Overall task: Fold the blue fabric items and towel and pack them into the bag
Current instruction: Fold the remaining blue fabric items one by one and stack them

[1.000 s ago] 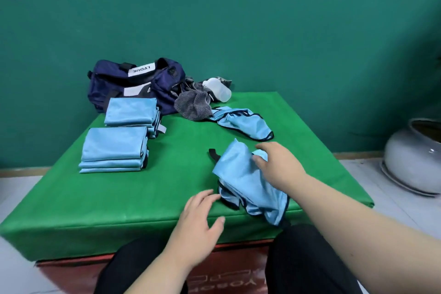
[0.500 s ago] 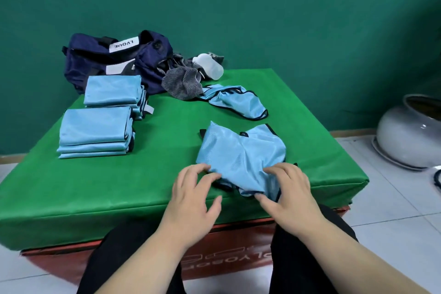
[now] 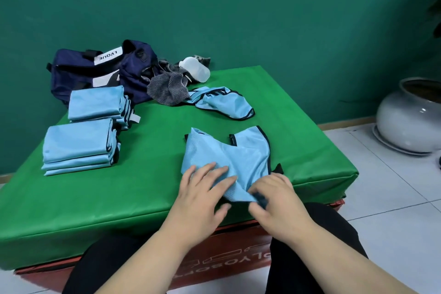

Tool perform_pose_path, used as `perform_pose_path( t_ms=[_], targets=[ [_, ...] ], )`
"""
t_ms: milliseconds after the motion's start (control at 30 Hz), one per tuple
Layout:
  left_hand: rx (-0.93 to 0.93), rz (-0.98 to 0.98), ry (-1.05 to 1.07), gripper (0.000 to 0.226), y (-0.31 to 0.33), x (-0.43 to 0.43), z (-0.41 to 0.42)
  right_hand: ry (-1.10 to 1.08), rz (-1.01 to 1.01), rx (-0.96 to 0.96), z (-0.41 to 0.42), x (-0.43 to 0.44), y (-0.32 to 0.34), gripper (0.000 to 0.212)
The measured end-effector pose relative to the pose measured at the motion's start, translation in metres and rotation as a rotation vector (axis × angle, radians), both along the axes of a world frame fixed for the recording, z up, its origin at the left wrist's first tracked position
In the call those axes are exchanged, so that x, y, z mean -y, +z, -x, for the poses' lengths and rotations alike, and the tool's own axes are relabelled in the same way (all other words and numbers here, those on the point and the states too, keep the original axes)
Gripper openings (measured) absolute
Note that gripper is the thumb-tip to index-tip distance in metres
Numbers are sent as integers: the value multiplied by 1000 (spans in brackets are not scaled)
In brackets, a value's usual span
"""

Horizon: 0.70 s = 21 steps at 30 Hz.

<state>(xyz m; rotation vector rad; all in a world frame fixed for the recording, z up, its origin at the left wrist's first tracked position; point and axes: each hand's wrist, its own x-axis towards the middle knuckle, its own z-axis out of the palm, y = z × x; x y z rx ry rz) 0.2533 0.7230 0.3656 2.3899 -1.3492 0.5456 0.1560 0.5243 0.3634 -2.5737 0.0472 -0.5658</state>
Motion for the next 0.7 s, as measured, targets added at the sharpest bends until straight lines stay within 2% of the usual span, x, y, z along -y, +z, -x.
perform_pose_path(
  t_ms=[133,167,333,433,467,567,700],
  targets=[
    [31,29,-24,24,4,2,-8,14,-28,90,3,4,4,13],
    [8,38,-13,21,11,3,-11,-2,-35,100,2,6,4,15],
    [-187,13,47,19,64,9,-36,-123,-182,149,-3,14,7,12],
    [-157,-124,4,21,95,19,-55,-211,-318,217,-14,25,23,7],
    [-158,-158,0,24,103,24,-62,-237,-318,234,-19,30,31,2],
    [-134,-221,6,27,122,41,-82,-296,-297,220,-42,52,64,15],
    [-54,-212,109,24,144,64,-116,-379,-293,217,-83,92,107,5]
  ],
)
